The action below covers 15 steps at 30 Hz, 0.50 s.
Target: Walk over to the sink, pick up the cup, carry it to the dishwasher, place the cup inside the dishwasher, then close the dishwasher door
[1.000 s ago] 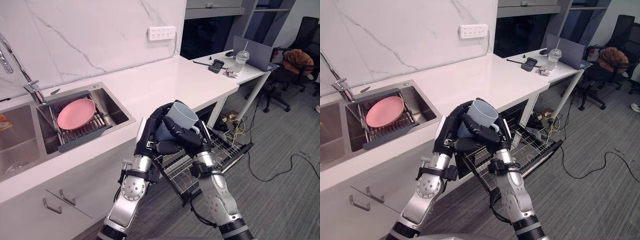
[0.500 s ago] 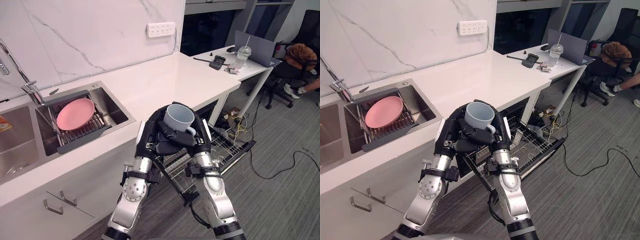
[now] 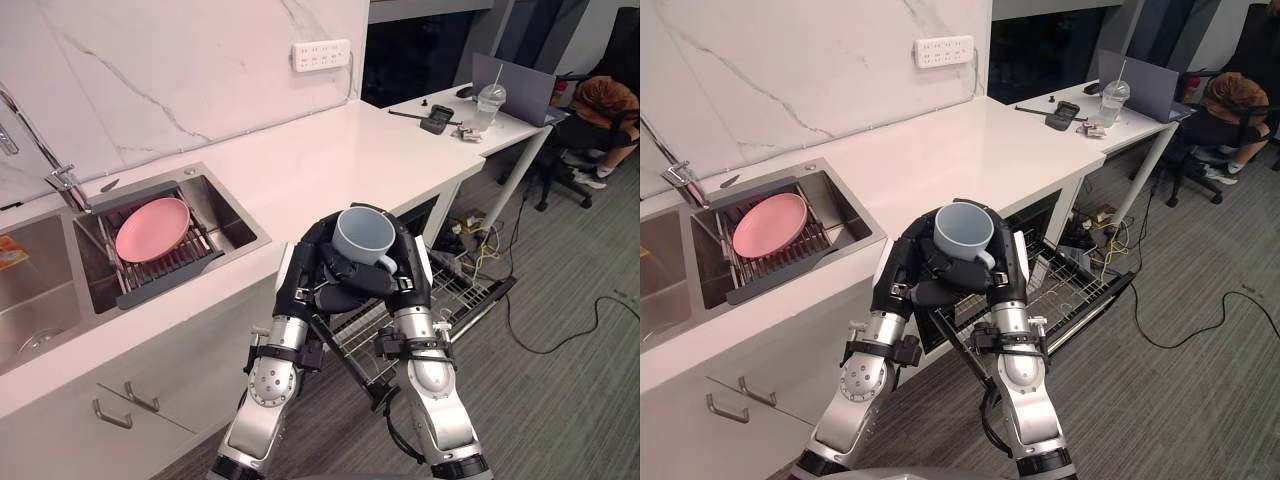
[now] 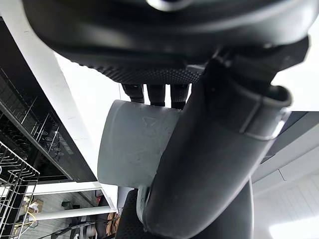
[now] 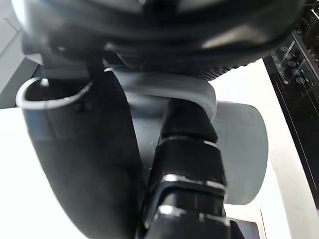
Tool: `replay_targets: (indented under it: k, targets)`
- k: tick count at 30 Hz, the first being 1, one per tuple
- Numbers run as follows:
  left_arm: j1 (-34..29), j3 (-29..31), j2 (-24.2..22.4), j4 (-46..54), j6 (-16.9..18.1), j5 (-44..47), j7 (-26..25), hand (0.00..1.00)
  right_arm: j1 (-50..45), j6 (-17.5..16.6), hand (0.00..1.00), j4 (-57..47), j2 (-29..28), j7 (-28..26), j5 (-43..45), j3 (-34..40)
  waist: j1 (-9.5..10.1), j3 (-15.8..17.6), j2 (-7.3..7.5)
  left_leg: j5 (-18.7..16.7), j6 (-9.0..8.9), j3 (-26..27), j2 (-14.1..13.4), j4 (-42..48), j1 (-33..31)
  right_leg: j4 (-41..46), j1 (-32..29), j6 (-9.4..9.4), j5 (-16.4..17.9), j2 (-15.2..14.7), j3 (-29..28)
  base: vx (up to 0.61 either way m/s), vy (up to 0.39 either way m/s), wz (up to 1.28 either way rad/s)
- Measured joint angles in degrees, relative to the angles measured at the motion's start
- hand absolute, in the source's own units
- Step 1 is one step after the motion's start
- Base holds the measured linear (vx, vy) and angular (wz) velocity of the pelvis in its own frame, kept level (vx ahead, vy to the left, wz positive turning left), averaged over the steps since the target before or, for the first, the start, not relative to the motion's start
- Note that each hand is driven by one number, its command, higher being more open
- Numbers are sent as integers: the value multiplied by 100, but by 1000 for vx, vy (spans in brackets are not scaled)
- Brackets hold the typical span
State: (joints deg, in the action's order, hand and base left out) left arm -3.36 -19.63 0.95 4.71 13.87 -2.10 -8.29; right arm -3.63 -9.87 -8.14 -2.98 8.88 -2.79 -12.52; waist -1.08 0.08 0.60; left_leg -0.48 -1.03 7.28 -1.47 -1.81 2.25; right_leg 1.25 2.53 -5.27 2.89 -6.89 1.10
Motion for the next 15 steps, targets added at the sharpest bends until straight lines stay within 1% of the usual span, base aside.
replay_targets:
  k: [4,7,9,10,11,13,14,15]
  targets:
    - [-31,-1,-35,-145,-1,47,88,90,-40,16,30,-8,-6,55,-395,92,1,19,-10,0,1,-7,8,-5,-1,-1,1,-3,3,-8,6,0,0,0]
    - [-104,3,-1,-152,-2,61,136,90,-39,15,30,-72,-13,205,-614,239,0,41,-20,-1,1,-11,10,-7,-3,-2,0,-4,4,-9,9,0,0,0]
    - [-360,133,63,-150,-6,209,132,90,-32,11,30,-206,-48,426,-580,845,18,51,-19,-2,2,-26,13,-10,-9,-3,1,-4,4,-13,24,0,0,2]
    - [-536,237,122,-151,-33,275,122,90,-30,-6,30,-268,-76,546,-446,1190,12,56,-18,-2,3,-24,14,-11,-9,-5,0,-4,4,-15,23,0,0,0]
    - [-681,364,164,-152,-80,378,103,90,-32,-66,30,-278,-75,655,-90,1474,5,64,-17,-2,3,-19,14,-12,-8,-8,-1,-4,4,-15,19,0,0,0]
    - [-815,486,222,-152,-129,559,72,90,-52,-110,30,-279,-76,786,475,1751,-3,73,-21,-2,3,-5,13,-12,-8,-9,-6,-3,5,-14,9,0,0,-4]
    - [-854,492,243,-151,-134,627,68,90,-113,-164,30,-280,-75,799,803,1820,-3,74,-22,-2,3,4,10,-12,-6,-9,-8,-2,5,-11,0,0,0,-4]
    - [-861,483,235,-149,-136,677,67,90,-154,-179,30,-282,-73,799,935,1820,-3,73,-22,-2,3,5,9,-12,-6,-9,-8,0,6,-11,-1,0,0,0]
